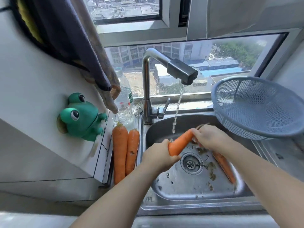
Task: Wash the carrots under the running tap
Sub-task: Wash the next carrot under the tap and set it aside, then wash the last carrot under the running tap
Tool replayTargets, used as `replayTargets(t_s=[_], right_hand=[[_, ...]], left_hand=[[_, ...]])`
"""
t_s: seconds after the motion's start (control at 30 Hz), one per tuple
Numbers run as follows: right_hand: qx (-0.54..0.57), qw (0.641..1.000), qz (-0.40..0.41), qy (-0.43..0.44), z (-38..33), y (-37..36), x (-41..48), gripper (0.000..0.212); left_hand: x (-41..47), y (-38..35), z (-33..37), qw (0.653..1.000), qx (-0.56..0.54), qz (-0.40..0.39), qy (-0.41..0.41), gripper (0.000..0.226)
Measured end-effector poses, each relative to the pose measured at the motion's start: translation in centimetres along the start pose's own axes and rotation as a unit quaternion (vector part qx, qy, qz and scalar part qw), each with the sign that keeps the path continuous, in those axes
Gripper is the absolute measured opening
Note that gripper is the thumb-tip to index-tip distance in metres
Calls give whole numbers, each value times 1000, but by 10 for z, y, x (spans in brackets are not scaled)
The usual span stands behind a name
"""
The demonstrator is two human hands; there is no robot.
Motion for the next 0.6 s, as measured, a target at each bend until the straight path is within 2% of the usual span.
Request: replayTargets(t_s=[0.03, 0.07, 0.1, 0.23, 0.37, 0.5, 0.6], right_hand=[[-111, 994, -1, 14, 5, 1, -2, 38], [-163, 986, -4, 33, 6, 0, -5, 29], [-172, 983, -14, 61, 3, -4, -8, 21], [-180, 964, -81, 179, -25, -43, -23, 50], [-196, 950, -78, 230, -53, -66, -32, 33], [-175, 934, -106, 292, -91, -95, -51, 34], [-189, 914, -124, 337, -114, -121, -63, 33]], left_hand=[[-1, -2, 0, 998, 61, -2, -12, 44], [-1, -5, 0, 995, 101, -5, -19, 44], [-2, -8, -1, 992, 120, -12, -22, 44], [-10, -6, -11, 994, 94, -45, -17, 45], [-26, 5, -46, 993, 58, -98, -1, 48], [-56, 11, -90, 991, 40, -120, 39, 44], [-79, 3, -114, 986, 71, -138, 65, 46]])
Point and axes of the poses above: each hand's wrist, its own x-axis towards the middle knuckle, its own y-axis out of the back of the hand, z = x × y, the point moved 8 cm from there along x, towards the middle knuckle, and after that the axes turned 6 degrees about z, right-handed, at the moved point
